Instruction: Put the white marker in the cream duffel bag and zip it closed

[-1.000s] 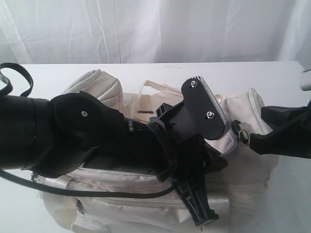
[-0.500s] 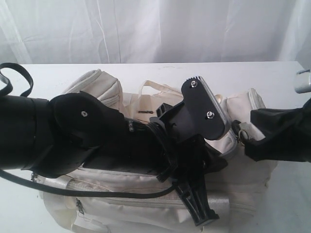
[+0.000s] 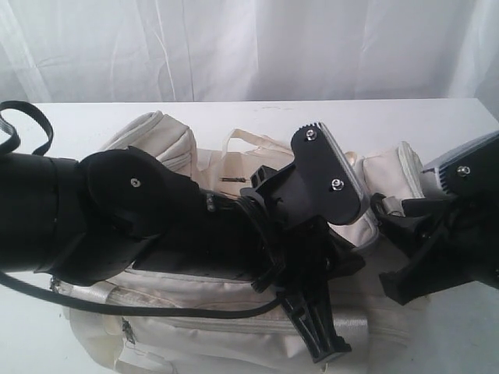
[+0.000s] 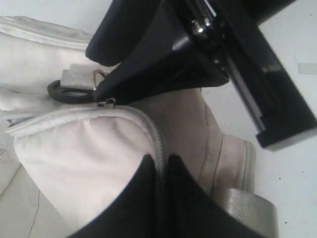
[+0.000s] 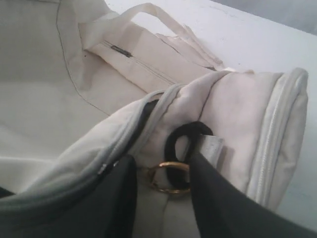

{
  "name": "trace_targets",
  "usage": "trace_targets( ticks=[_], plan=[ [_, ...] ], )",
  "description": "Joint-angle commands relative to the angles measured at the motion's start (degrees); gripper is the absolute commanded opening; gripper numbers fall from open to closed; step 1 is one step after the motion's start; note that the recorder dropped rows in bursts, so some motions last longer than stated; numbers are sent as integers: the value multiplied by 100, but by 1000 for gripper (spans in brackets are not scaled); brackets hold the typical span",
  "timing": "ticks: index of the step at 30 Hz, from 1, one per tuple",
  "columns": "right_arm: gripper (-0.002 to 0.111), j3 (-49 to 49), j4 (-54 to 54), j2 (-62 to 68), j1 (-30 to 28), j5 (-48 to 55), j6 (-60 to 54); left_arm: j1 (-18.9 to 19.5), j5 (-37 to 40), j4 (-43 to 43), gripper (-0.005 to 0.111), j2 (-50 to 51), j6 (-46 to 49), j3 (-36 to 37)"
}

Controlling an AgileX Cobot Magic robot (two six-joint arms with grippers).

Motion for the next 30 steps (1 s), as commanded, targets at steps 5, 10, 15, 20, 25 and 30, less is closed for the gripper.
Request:
trace_targets(
  ticks=[5,10,15,20,25,30],
  plan=[
    [35,59,-23,17,-15,943,-459,-28,72,-115,4,-81,-13,9],
    [35,174,-23,17,-15,413,-671,-28,-19,-115,4,-81,-13,9],
    [35,243,-23,17,-15,325,-796,-28,-60,-115,4,-81,-13,9],
    [35,243,-23,17,-15,-70,-1403,-28,-60,-115,4,-81,-13,9],
    [35,243,-23,113,-15,-50,-1734,-28,-60,-115,4,-81,-13,9],
    [35,243,-23,295,-15,-60,-2030,-28,-56,-115,4,-81,-23,9]
  ],
)
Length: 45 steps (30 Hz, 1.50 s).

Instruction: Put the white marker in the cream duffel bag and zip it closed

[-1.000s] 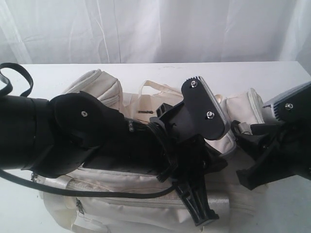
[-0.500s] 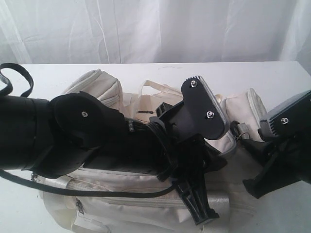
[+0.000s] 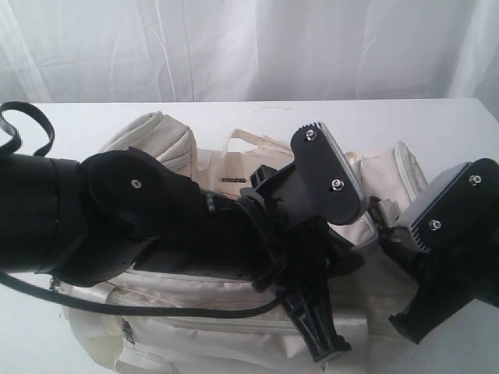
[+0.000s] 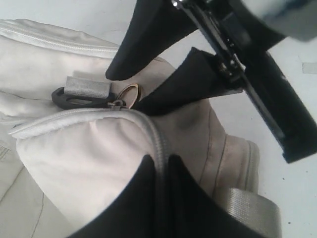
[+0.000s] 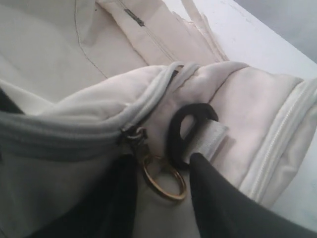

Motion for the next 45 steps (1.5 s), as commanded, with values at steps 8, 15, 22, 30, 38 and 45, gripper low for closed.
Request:
trace_targets(
  ticks=[8,15,22,30,38,45],
  plan=[
    [24,39,-23,393,-15,-55,-301,-28,1,-115,4,-81,-23,9],
    [0,39,-23,393,-15,498,-204,-28,1,-115,4,-81,-23,9],
    [0,39,-23,-47,-15,689,-50,-28,1,-115,4,-81,-23,9],
    [0,27,-23,-439,-15,756,55,-28,1,-115,4,-81,-23,9],
    [0,-206,-23,-326,-15,1046,32,-28,1,-115,4,-81,-34,9],
    [0,-698,-23,375,-15,983,-189,-28,129,-128,4,-81,-74,9]
  ],
)
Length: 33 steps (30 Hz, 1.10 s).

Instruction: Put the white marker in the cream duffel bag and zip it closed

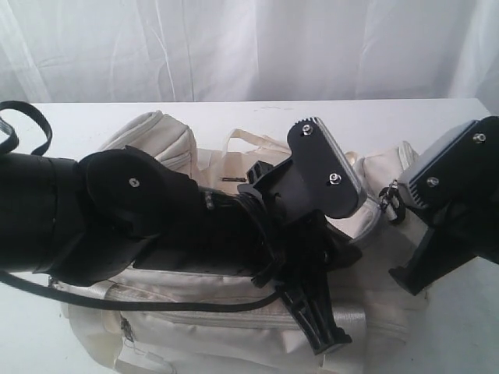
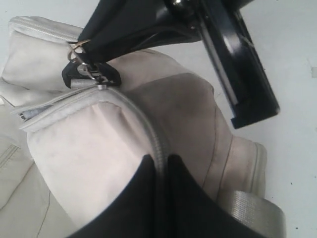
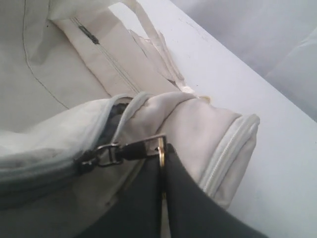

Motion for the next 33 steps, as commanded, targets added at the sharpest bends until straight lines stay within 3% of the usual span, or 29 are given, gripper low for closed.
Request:
trace_targets(
  ticks=[1,33],
  plan=[
    [0,-254,23,247,-15,307,-187,-23,280,-95,4,-69,-52,-2],
    [0,-1048,23,1213,-15,730,-654,-23,766,-95,8,-69,-172,173]
  ],
)
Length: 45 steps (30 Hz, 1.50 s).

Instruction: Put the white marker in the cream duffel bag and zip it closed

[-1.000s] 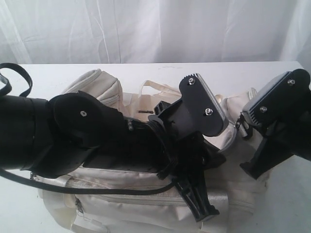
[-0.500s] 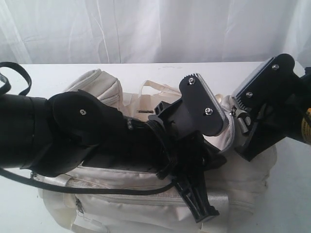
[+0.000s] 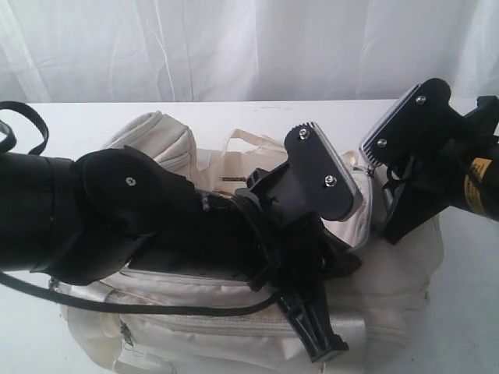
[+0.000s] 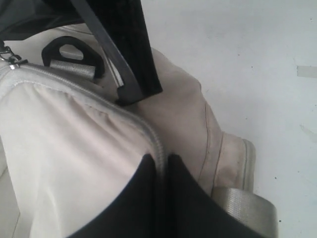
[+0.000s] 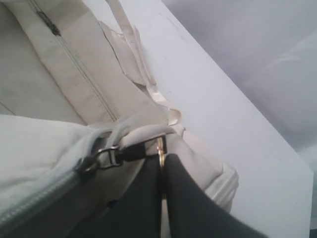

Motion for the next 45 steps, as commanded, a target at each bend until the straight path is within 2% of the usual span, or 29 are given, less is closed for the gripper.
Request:
trace_targets(
  ticks=[1,7,9,14,21,35,45],
  plan=[
    [0,-72,47,-1,-15,246,84,-55,488,-72,12,-60,-60,118],
    [0,-72,47,-1,-15,154,102,-55,193,-72,44,-60,-204,108],
    [0,-72,47,-1,-15,44,99,-55,52,-72,50,-60,-232,108],
    [0,-72,62,-1,-15,-29,99,-55,-253,-72,51,-73,-232,81],
    [0,-72,60,-1,-15,-8,99,-55,-254,-72,51,-87,-232,-223],
    [0,-72,60,-1,-15,-30,99,-55,-306,-72,47,-76,-232,-222],
    [0,-72,60,-1,-15,-56,99,-55,-396,-72,47,317,-434,-222]
  ],
)
